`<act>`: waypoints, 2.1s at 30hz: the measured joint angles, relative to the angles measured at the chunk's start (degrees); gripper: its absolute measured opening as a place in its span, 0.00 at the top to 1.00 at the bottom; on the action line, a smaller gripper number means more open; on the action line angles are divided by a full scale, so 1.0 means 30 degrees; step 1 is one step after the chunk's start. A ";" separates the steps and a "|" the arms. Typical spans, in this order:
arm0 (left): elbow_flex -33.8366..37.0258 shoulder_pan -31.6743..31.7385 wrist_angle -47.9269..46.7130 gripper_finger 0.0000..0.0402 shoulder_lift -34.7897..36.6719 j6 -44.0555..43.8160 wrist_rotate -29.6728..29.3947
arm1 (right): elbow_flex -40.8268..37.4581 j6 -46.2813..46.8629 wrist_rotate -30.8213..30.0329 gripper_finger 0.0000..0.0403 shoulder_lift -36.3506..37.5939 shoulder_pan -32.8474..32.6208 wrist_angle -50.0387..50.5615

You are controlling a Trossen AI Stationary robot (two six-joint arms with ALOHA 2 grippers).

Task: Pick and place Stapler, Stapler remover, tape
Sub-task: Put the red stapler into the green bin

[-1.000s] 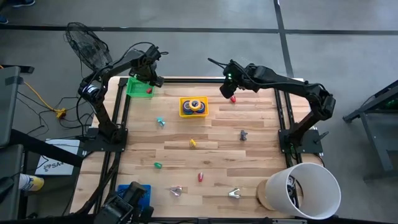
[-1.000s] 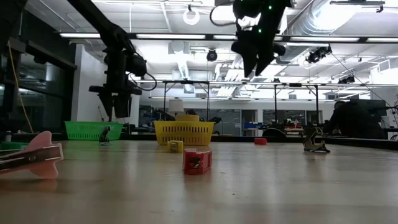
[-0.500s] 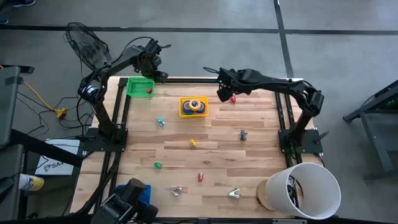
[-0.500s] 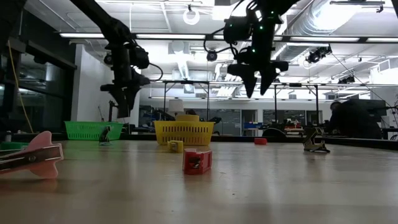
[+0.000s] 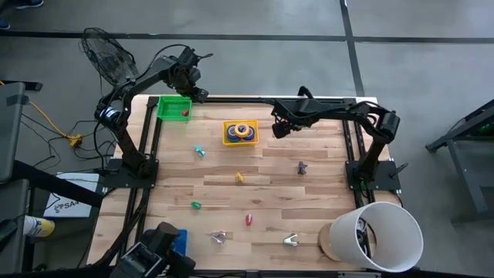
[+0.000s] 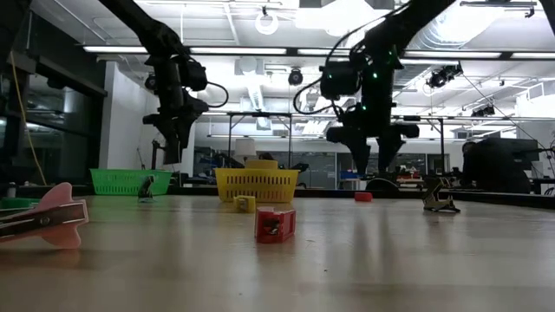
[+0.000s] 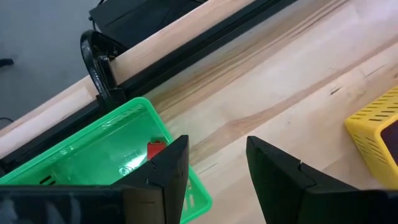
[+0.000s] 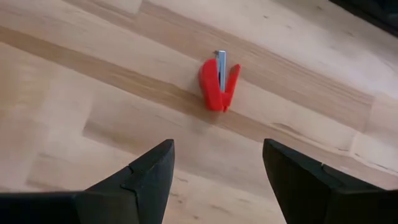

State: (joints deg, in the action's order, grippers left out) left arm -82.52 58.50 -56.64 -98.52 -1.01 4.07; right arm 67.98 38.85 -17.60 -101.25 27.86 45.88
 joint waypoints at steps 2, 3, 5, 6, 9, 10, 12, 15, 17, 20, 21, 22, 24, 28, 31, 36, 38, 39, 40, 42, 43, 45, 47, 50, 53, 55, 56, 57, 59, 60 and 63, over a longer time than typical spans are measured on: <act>0.0000 0.0000 -0.0001 0.61 0.0000 0.0109 0.0014 | -0.0398 -0.0089 0.0007 0.41 0.0000 0.0138 -0.0768; 0.0000 0.0000 -0.0001 0.61 0.0000 0.0114 0.0052 | -0.0570 -0.0287 0.0007 0.41 0.0000 0.0235 -0.1213; 0.0000 0.0000 -0.0008 0.61 0.0000 0.0116 0.0264 | -0.0882 -0.0603 -0.0025 0.41 0.0007 0.0428 -0.1907; 0.0000 0.0000 -0.0008 0.61 0.0000 0.0114 0.0375 | -0.1062 -0.0736 -0.0022 0.41 0.0007 0.0534 -0.2213; 0.0000 0.0000 -0.0056 0.61 0.0000 0.0046 0.0387 | -0.1586 -0.1059 0.0196 0.41 0.0007 0.0864 -0.3054; 0.0000 0.0000 -0.0107 0.61 0.0000 -0.0009 0.0387 | -0.1735 -0.1127 0.0235 0.41 0.0007 0.0953 -0.3313; 0.0000 0.0000 -0.0161 0.61 0.0000 -0.0100 0.0387 | -0.2075 -0.1494 0.0467 0.41 0.0007 0.1136 -0.3845; 0.0000 0.0000 -0.0163 0.61 0.0000 -0.0233 0.0387 | -0.2635 -0.2003 0.0946 0.42 0.0007 0.1373 -0.5118; 0.0000 0.0000 -0.0164 0.61 0.0000 -0.0243 0.0387 | -0.2934 -0.2109 0.1323 0.43 0.0007 0.1512 -0.5786; 0.0000 0.0000 -0.0168 0.61 0.0000 -0.0259 0.0387 | -0.3235 -0.2572 0.1526 0.47 0.0007 0.1638 -0.6603; 0.0000 0.0000 -0.0175 0.61 0.0000 -0.0301 0.0387 | -0.3276 -0.2767 0.1522 0.48 0.0007 0.1662 -0.6808; 0.0000 0.0000 -0.0175 0.61 0.0000 -0.0348 0.0385 | -0.3308 -0.3006 0.1531 0.50 0.0007 0.1694 -0.6908; 0.0000 0.0000 -0.0199 0.61 0.0000 -0.0584 0.0379 | -0.3342 -0.3110 0.1567 0.53 -0.0003 0.1726 -0.6867; 0.0000 0.0000 -0.0341 0.61 0.0000 -0.0748 0.0379 | -0.3342 -0.3463 0.1485 0.57 -0.0105 0.1748 -0.6836; 0.0000 0.0000 -0.0560 0.61 0.0000 -0.0753 0.0379 | -0.3342 -0.3475 0.1537 0.58 -0.0313 0.1843 -0.6853; 0.0000 0.0000 -0.0671 0.61 0.0000 -0.0839 0.0328 | -0.3342 -0.3475 0.1528 0.56 -0.0755 0.1876 -0.6867; 0.0000 0.0000 -0.0674 0.61 0.0000 -0.0929 0.0324 | -0.3342 -0.3480 0.1633 0.54 -0.0923 0.1872 -0.6878; 0.0000 0.0000 -0.0671 0.61 0.0000 -0.0966 0.0318 | -0.3342 -0.3569 0.1646 0.53 -0.0991 0.1872 -0.6947; 0.0000 0.0000 -0.0671 0.61 0.0000 -0.0971 0.0318 | -0.3342 -0.3614 0.1691 0.52 -0.1037 0.1872 -0.6998; -0.0007 0.0000 -0.0671 0.61 0.0000 -0.0979 0.0318 | -0.3335 -0.3613 0.1801 0.52 -0.1139 0.1872 -0.7129; -0.0001 0.0000 -0.0671 0.61 0.0000 -0.0999 0.0314 | -0.3335 -0.3620 0.1821 0.52 -0.1190 0.1872 -0.7203; -0.0007 0.0000 -0.0671 0.61 0.0000 -0.1110 0.0314 | -0.3327 -0.3614 0.1807 0.53 -0.1217 0.1879 -0.7340; -0.0007 0.0000 -0.0671 0.61 0.0000 -0.1110 0.0307 | -0.3327 -0.3671 0.1843 0.55 -0.1231 0.1937 -0.7486; -0.0007 0.0000 -0.0664 0.61 0.0000 -0.1110 0.0307 | -0.3327 -0.3686 0.2366 0.60 -0.1239 0.2164 -0.7603; -0.0007 0.0000 -0.0664 0.61 0.0000 -0.1110 0.0307 | -0.3312 -0.3664 0.2581 0.65 -0.1239 0.2364 -0.7520; -0.0007 0.0000 -0.0664 0.61 0.0000 -0.1110 0.0307 | -0.3305 -0.3656 0.2635 0.68 -0.1239 0.2497 -0.7378; -0.0007 -0.0001 -0.0664 0.61 0.0000 -0.1116 0.0304 | -0.3298 -0.3642 0.2673 0.70 -0.1239 0.2556 -0.7319; -0.0004 0.0000 -0.0664 0.61 0.0000 -0.1113 0.0299 | -0.3298 -0.3621 0.2674 0.71 -0.1239 0.2586 -0.7283; -0.0005 0.0000 -0.0664 0.61 0.0000 -0.1110 0.0299 | -0.3298 -0.3620 0.2612 0.74 -0.1239 0.2593 -0.7247; -0.0007 0.0000 -0.0664 0.61 0.0000 -0.1111 0.0299 | -0.3298 -0.3620 0.2593 0.76 -0.1239 0.2593 -0.7240; -0.0007 0.0000 -0.0664 0.61 0.0000 -0.1110 0.0299 | -0.3298 -0.3623 0.2579 0.81 -0.1239 0.2593 -0.7231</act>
State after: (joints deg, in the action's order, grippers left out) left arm -82.54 58.50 -58.63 -98.52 -4.34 4.97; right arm 58.08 27.98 -9.87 -104.97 35.64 24.18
